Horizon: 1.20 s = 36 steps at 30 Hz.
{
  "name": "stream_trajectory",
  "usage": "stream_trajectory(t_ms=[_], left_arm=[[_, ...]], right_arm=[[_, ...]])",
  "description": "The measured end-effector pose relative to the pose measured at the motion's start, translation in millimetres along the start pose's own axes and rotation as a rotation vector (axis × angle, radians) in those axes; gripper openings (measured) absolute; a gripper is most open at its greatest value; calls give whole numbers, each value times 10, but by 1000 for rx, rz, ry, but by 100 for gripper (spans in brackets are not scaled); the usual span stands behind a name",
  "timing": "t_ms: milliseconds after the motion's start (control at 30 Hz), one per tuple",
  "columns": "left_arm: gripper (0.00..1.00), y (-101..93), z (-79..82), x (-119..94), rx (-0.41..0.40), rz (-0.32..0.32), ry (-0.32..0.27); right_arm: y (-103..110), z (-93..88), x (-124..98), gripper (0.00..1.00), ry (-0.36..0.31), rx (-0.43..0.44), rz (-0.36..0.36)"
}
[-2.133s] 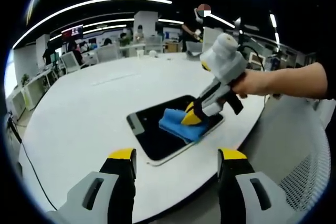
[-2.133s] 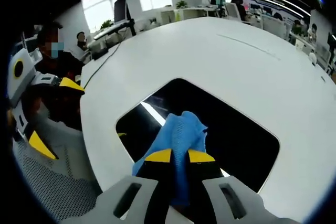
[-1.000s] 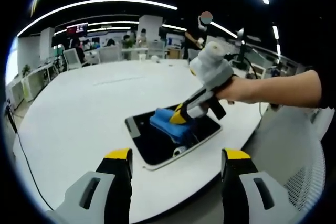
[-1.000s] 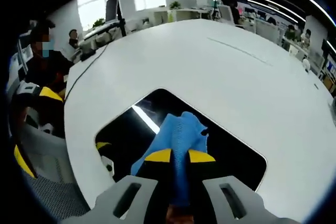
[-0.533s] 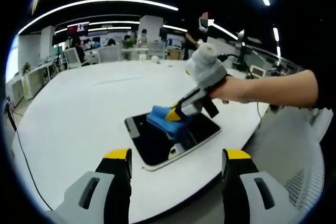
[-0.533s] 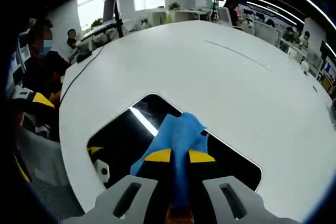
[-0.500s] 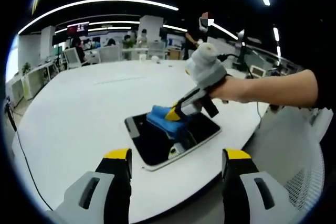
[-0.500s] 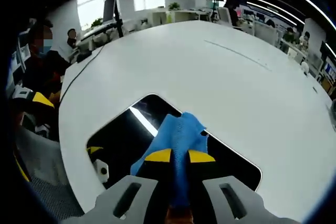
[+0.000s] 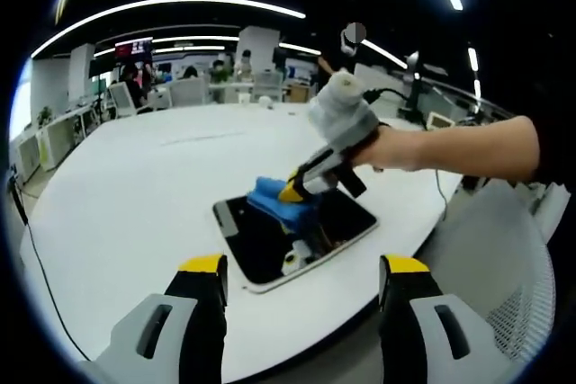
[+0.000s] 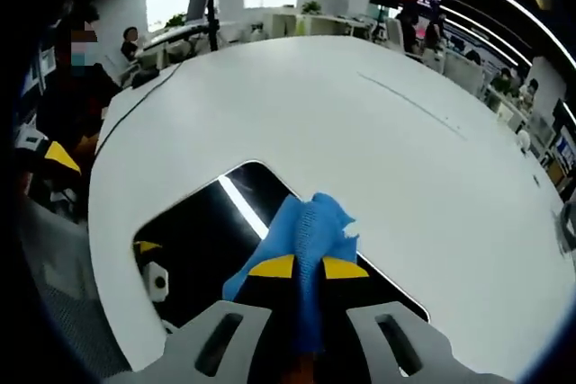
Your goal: Wipe the mirror surface with the cleaning cloth until all visible marks leave the cleaned area.
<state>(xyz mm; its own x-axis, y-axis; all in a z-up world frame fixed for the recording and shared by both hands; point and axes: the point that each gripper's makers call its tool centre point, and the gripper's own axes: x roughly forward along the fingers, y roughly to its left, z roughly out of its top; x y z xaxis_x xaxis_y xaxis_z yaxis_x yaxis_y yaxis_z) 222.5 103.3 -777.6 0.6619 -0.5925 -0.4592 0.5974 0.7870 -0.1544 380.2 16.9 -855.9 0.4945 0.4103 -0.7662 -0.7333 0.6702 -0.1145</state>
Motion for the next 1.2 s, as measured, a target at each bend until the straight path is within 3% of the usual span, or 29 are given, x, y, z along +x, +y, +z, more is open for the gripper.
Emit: stream_trajectory(t_ms=[200, 1200], left_arm=[[65, 0, -28, 0, 10, -2, 17], [66, -14, -31, 4, 4, -12, 21]], right_arm=[[-82, 22, 41, 4, 1, 43, -15], [-197, 95, 112, 4, 30, -20, -49]])
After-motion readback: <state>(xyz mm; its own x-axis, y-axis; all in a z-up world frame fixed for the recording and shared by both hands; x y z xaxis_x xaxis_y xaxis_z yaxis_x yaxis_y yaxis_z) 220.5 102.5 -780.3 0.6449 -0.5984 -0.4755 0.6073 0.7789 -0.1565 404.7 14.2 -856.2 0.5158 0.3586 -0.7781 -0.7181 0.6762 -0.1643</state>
